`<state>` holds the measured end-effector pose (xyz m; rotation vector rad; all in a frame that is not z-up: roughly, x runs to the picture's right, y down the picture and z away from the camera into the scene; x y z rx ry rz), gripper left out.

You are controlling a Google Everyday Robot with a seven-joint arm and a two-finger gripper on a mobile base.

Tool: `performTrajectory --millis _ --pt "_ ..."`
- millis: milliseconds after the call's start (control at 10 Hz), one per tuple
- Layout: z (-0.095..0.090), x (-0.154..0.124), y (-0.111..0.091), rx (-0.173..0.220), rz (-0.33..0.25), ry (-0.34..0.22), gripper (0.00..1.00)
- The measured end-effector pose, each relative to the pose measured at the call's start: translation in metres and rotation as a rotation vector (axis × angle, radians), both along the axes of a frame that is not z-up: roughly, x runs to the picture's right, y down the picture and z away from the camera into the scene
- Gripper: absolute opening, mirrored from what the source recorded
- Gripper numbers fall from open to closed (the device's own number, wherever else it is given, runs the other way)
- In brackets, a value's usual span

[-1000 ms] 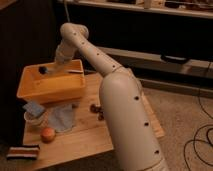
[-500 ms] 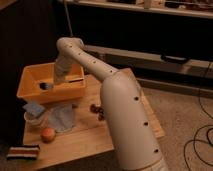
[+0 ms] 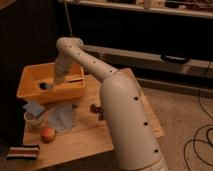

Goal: Place brush in tray

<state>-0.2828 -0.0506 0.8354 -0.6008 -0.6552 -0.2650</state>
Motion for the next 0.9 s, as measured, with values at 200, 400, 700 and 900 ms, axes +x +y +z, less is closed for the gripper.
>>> performTrajectory --millis 200,400,700,900 --pt "0.0000 -0.0002 0.0001 0.000 0.000 0.000 0.00" --pt "0.0000 -0.0002 0.0000 0.000 0.000 0.000 0.00" --pt "0.0000 -0.0002 0.0000 0.000 0.000 0.000 0.08" --pt "0.0000 -0.0003 0.0000 0.000 0.000 0.000 0.22"
